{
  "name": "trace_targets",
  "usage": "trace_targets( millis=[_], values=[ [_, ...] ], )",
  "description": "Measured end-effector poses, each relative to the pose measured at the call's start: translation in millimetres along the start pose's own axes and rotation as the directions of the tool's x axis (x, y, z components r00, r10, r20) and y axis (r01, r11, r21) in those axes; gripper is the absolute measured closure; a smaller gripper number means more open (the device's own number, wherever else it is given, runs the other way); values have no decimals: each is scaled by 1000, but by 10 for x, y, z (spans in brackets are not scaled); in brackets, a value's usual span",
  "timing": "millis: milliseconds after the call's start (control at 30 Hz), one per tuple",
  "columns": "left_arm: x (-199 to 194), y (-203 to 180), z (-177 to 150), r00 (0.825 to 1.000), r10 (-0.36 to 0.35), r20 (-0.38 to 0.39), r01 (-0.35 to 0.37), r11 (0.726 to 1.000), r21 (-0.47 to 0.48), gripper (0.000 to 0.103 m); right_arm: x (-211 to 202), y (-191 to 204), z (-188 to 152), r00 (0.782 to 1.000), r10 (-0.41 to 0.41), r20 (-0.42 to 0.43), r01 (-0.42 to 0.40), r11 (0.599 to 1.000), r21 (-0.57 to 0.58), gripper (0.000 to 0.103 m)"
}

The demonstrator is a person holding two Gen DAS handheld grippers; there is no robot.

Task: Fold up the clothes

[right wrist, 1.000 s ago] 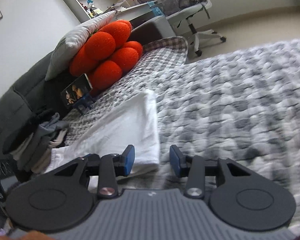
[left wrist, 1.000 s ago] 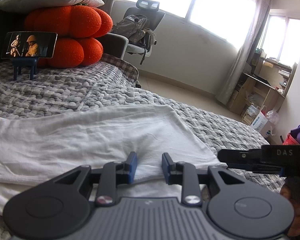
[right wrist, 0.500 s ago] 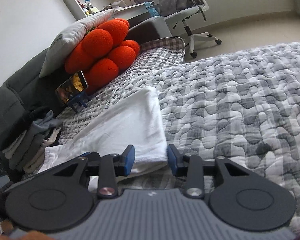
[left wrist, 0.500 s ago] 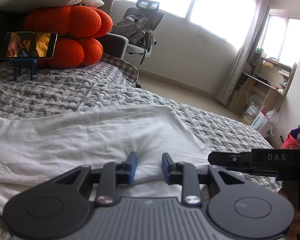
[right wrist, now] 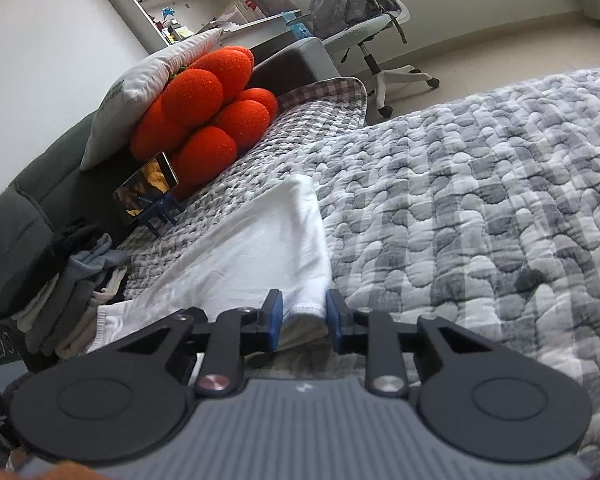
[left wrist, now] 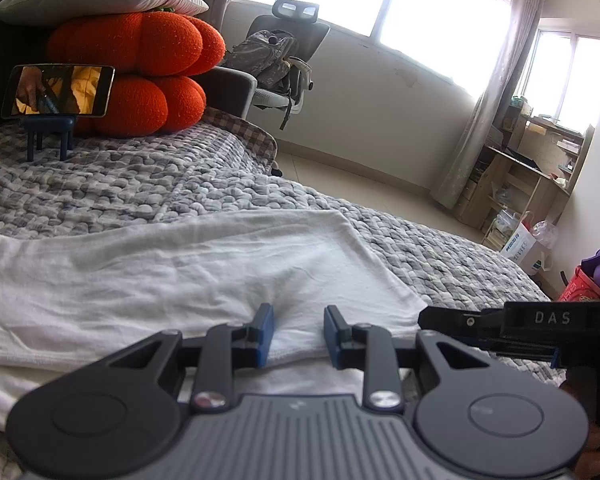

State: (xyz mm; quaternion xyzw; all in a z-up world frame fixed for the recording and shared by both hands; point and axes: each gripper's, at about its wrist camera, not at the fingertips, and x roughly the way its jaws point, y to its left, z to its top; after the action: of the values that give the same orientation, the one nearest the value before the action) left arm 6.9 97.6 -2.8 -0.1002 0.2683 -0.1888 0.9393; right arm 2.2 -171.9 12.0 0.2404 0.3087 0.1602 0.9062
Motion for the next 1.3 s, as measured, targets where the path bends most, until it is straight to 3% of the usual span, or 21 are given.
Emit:
trace_targets(
  millis=[733,833,1300],
  values=[
    [2,-2,-3,1000,0,1,0,1000,0,74,-16,-9,-11,1000,2,5,-2,1000,20,75],
    [0,-1,-2,1000,0,1,0,1000,0,74,-51,15,-17,1000,8,24,-8,1000,7,79],
    [2,-1,-2,1000,0,1,0,1000,0,74,-38,-33,-17,1000,18,13,-18,998,53,75]
  ],
)
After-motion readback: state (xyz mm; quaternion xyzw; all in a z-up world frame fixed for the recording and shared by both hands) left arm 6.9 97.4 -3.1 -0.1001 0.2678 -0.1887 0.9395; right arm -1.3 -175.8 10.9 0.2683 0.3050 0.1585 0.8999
